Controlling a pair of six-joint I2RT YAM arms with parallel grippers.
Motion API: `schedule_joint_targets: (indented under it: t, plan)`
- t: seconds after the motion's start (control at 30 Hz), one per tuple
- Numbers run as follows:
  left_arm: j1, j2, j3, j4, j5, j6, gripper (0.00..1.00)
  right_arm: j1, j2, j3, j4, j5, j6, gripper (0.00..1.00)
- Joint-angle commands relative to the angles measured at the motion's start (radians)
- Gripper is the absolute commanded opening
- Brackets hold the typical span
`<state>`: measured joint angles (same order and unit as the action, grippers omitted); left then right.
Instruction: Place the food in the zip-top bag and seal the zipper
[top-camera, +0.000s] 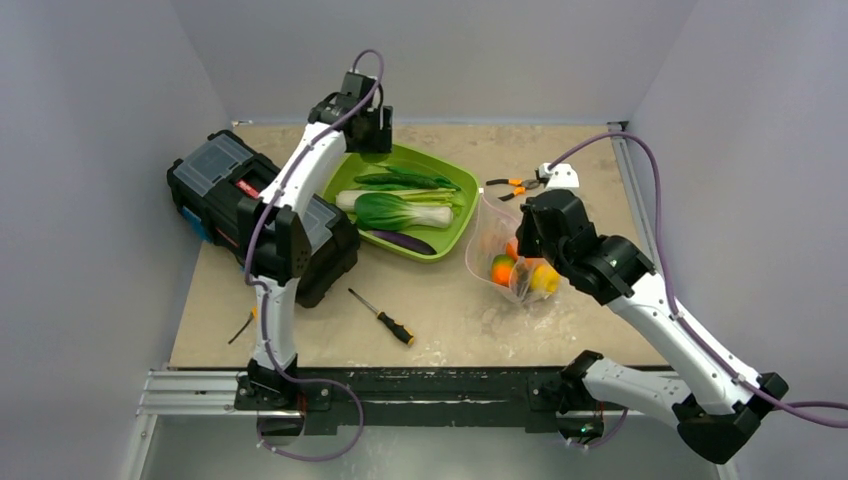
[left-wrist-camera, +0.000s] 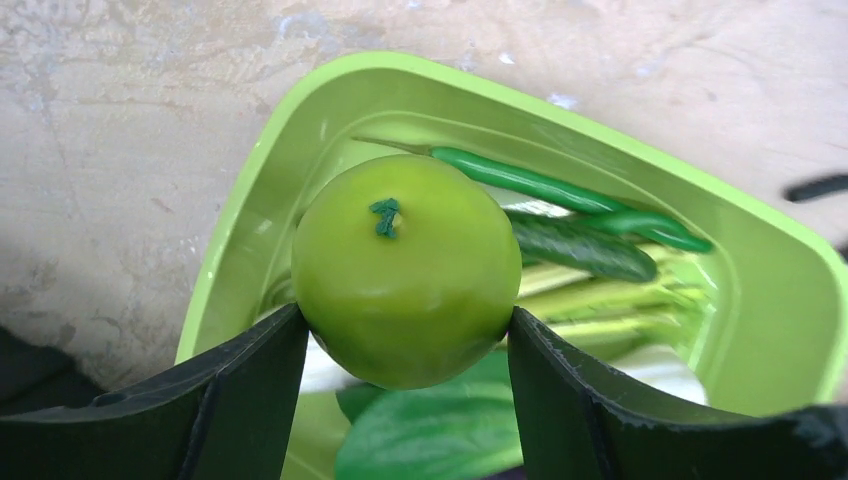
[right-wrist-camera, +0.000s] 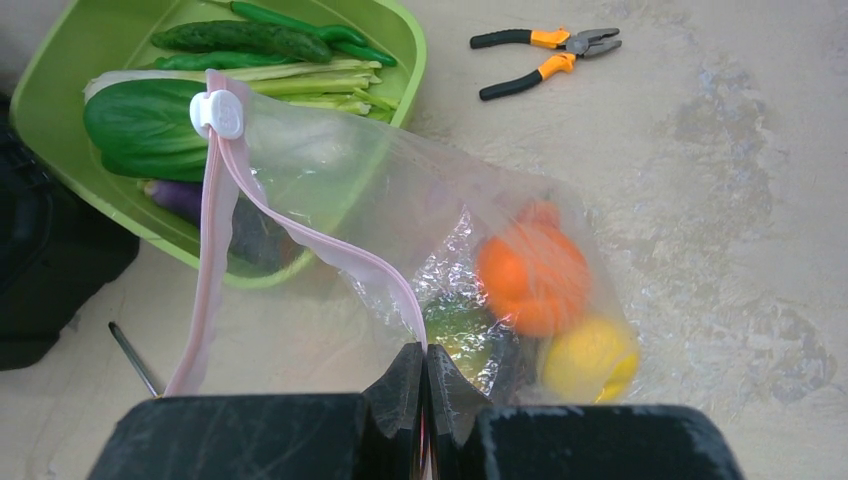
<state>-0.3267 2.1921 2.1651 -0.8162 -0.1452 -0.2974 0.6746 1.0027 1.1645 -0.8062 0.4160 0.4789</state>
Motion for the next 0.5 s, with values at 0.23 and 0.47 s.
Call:
schedule_joint_targets:
  t: [0.23,0.47]
  plan:
    - [0.003,-0.266,-0.068,-0.145,0.399,-0.201,0.27,-0.003,-0.075,-0.056,0.091,0.004,0.024,0.0]
    - [-0.06,-0.475,-0.267,-0.137,0.59,-0.358,0.28,-0.004,-0.125,-0.119,0.149,-0.001,0.044,0.0]
